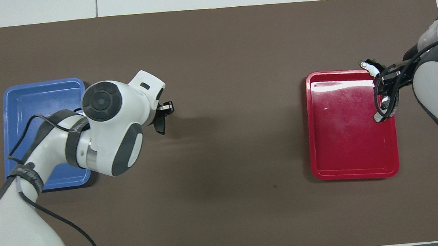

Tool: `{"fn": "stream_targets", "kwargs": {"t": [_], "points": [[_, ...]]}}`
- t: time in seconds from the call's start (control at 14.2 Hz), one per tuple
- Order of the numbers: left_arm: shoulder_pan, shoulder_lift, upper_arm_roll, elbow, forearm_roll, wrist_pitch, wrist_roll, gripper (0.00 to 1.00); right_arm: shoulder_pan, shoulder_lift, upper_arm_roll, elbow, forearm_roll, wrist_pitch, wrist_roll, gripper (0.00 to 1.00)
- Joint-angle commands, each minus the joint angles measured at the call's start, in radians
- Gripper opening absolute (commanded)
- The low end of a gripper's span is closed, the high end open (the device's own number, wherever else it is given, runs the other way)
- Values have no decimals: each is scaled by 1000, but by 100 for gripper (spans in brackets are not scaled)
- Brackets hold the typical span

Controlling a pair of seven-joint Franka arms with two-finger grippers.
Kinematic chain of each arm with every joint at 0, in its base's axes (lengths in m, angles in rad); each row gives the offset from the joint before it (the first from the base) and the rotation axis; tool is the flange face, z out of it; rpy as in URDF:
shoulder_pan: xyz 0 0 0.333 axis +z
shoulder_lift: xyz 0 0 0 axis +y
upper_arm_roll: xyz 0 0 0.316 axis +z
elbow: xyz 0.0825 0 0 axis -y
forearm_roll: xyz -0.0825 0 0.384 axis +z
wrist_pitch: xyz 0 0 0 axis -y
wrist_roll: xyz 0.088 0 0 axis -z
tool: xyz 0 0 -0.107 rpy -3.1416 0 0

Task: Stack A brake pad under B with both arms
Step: 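Carry the small pad to the table center while the right gripper lifts the curved pad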

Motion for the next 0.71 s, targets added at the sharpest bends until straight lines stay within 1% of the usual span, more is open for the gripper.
{"fn": "stream_targets", "kwargs": {"t": [0.0, 0.07, 0.21, 0.35, 0.42, 0.56, 0.64], "points": [[-41, 68, 21, 65, 0, 17, -57, 0, -5, 1, 4, 15, 5, -18, -29, 2], [-56, 68, 21, 65, 2, 17, -58, 0, -5, 2, 4, 15, 5, -16, -29, 2], [-81, 81, 21, 54, 3, 25, -53, 5, -5, 1, 4, 14, 5, -16, -29, 2], [-79, 81, 20, 46, 3, 30, -45, 15, -5, 1, 4, 14, 7, -16, -29, 2], [-79, 79, 20, 42, 3, 28, -44, 28, -5, 1, 4, 14, 7, -16, -29, 2], [-79, 79, 20, 40, 3, 30, -35, 85, -5, 1, 4, 12, 7, -16, -29, 2], [-79, 79, 20, 42, 3, 30, 0, 98, -5, 1, 4, 12, 7, -15, -29, 2]]}}
